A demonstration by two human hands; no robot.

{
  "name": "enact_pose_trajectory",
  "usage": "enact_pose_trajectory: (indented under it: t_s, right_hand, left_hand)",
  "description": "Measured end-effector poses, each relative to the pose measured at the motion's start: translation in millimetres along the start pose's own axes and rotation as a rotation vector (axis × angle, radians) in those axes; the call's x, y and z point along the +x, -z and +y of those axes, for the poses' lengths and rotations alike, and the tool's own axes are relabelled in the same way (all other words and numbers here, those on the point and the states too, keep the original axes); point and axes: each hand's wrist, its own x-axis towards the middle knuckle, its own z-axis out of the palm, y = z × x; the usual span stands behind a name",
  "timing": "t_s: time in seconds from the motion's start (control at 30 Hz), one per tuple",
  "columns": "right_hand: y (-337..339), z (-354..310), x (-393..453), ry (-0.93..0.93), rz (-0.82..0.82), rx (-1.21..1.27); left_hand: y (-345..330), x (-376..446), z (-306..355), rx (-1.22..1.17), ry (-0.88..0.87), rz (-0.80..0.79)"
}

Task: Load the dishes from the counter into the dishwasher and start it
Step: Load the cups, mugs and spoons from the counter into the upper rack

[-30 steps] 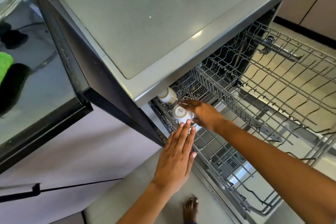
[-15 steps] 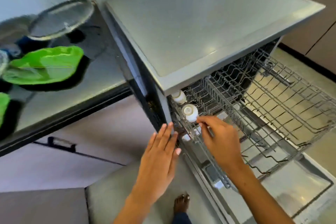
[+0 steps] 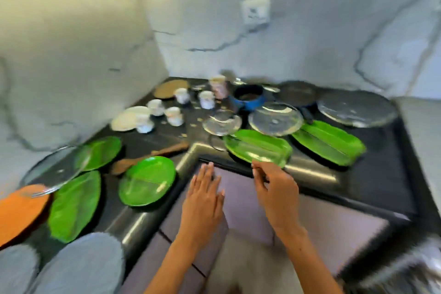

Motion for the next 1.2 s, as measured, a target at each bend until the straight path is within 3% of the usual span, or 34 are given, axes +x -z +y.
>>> enact_pose_trajectory:
  t_s: [0.13, 0.3, 0.47, 0.67, 0.77, 0.9, 1.0, 1.2]
  right_hand:
    - [-98, -43, 66, 0.18, -0.083, 0.066]
    - [-212, -68, 124, 0.256, -0.186, 0.054]
    - [-293, -72, 157, 0.282, -0.307, 0.041]
    - [-330, -53, 173, 0.261, -0.413, -0.015]
    - [-333, -45, 176, 0.26, -0.405, -0.02]
    - [-328, -37, 174, 0.231, -0.42, -0.05]
    - [-319, -32, 170, 0.203, -0.429, -0.036]
    - [-271, -24, 158, 0.215, -0.359, -0.018]
  left_hand:
    - [18, 36, -94, 0.07, 0.16, 0.086]
    - [15, 104, -208, 0.166, 0.292, 0.103]
    - [-1, 188, -322, 0.183, 0.45, -0.136]
    - [-33, 240, -410, 0.388, 0.472, -0.39]
    - [-42, 251, -430, 0.345, 0.467, -0.426]
    - [-43, 259, -438, 0.075, 0.492, -0.322]
    - [-37, 259, -430, 0.053, 0.443, -0.276]
    - [0, 237, -347, 0.004, 0.207, -0.109]
